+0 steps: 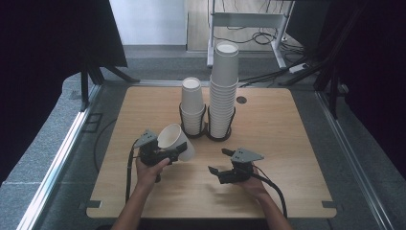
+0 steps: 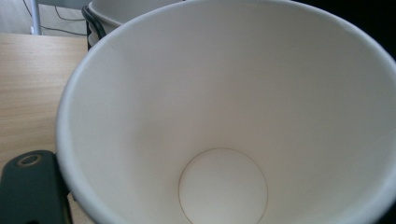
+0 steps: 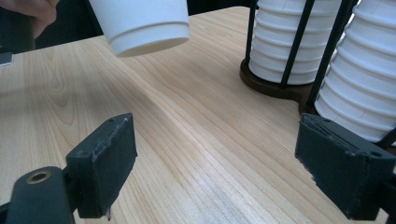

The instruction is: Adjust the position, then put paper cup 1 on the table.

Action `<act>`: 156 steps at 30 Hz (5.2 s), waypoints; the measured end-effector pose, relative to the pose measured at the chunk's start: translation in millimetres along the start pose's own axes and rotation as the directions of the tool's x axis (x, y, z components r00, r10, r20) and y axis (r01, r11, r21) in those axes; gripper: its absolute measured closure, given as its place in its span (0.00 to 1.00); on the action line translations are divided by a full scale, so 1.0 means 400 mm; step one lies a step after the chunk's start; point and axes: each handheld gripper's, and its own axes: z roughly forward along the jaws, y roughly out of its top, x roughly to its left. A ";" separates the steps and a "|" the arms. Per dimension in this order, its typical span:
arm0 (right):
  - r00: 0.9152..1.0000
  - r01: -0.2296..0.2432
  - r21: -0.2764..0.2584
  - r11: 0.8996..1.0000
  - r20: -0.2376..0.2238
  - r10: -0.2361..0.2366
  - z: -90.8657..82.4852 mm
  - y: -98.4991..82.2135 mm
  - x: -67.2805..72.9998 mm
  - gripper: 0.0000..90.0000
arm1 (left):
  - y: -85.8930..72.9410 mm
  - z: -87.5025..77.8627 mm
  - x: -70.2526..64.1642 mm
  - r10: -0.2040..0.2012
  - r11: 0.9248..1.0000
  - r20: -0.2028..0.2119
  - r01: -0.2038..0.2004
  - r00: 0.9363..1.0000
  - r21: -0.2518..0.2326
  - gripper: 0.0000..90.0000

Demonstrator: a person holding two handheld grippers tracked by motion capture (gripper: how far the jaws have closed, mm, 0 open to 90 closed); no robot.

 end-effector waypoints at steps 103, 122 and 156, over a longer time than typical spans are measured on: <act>0.999 0.030 0.041 0.999 0.037 -0.032 0.007 -0.020 0.003 0.15 | -0.027 -0.056 0.108 0.166 0.976 -0.499 -0.069 0.851 0.207 0.01; 0.998 0.027 0.037 0.999 0.049 -0.029 0.002 -0.018 -0.004 0.15 | -0.007 -0.136 0.043 0.152 0.984 -0.496 -0.082 0.855 0.159 0.01; 0.997 -0.001 -0.024 1.000 0.079 0.003 -0.035 -0.001 -0.037 0.16 | -0.003 -0.019 -0.030 0.086 0.990 -0.077 -0.076 0.993 0.115 0.17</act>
